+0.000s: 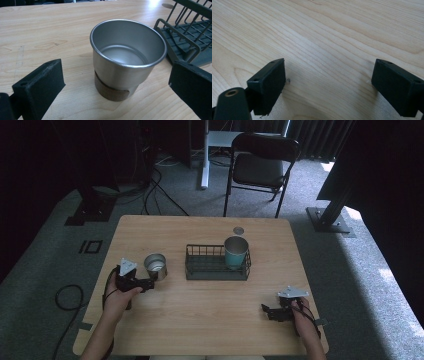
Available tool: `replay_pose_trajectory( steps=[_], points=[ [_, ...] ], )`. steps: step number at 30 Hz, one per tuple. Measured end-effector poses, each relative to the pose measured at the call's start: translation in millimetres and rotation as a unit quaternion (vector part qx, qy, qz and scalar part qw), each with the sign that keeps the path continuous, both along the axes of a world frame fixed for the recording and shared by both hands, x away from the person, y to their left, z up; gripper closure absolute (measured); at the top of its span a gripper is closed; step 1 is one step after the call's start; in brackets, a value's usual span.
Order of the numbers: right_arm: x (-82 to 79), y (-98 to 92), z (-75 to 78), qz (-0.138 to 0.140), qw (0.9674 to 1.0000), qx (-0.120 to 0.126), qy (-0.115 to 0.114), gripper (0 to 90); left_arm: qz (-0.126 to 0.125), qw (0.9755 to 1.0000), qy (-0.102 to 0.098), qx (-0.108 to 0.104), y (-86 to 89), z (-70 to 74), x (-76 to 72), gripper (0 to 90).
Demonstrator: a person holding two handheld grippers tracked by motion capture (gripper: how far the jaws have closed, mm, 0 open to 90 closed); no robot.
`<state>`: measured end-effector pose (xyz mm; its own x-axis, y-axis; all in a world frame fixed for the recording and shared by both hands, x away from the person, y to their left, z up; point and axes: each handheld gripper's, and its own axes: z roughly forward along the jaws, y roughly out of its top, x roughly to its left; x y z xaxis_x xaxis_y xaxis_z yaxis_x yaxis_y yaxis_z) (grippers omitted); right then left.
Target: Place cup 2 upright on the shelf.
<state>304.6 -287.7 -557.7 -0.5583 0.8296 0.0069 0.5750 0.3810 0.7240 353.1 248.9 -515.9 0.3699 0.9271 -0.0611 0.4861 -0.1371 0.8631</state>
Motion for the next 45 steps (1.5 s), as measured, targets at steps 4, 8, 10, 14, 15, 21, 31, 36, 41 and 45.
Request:
replay_pose_trajectory(
  steps=[4,8,10,14,15,21,31,36,41,45],
  points=[
    [0.0,0.0,0.0,0.0,1.0,0.0,0.0,11.6,-0.001,1.0,-0.004,0.0,-2.8,3.2,5.2,0.5],
    [0.0,0.0,0.0,0.0,1.0,0.0,0.0,11.6,-0.005,1.0,-0.007,0.003,-6.5,5.1,11.5,0.5],
    [0.0,0.0,0.0,0.0,1.0,0.0,0.0,11.6,-0.005,1.0,-0.007,0.005,-7.1,5.3,12.9,0.5],
    [0.0,0.0,0.0,0.0,1.0,0.0,0.0,11.6,-0.005,0.9999,-0.009,0.003,-8.8,5.1,17.1,0.5],
    [0.0,0.0,0.0,0.0,1.0,0.0,0.0,11.6,-0.007,0.9999,-0.006,0.006,-10.2,4.3,20.7,0.5],
    [0.0,0.0,0.0,0.0,1.0,0.0,0.0,11.6,-0.017,0.9998,-0.007,0.005,-14.8,5.2,25.9,0.5],
    [0.0,0.0,0.0,0.0,1.0,0.0,0.0,11.6,-0.024,0.9996,-0.003,0.013,-22.2,2.4,33.2,0.5],
    [0.0,-0.1,0.1,0.0,1.0,0.001,0.001,11.6,-0.03,0.9994,-0.001,0.015,-24.8,1.5,35.3,2.9],
    [0.1,-0.1,0.0,0.0,1.0,0.0,0.0,11.6,-0.029,0.9993,-0.001,0.023,-25.5,0.1,37.3,6.7],
    [0.0,-0.1,0.0,0.0,1.0,0.0,0.0,11.6,-0.027,0.9993,0.001,0.028,-26.1,-0.5,38.3,8.7]
  ],
)
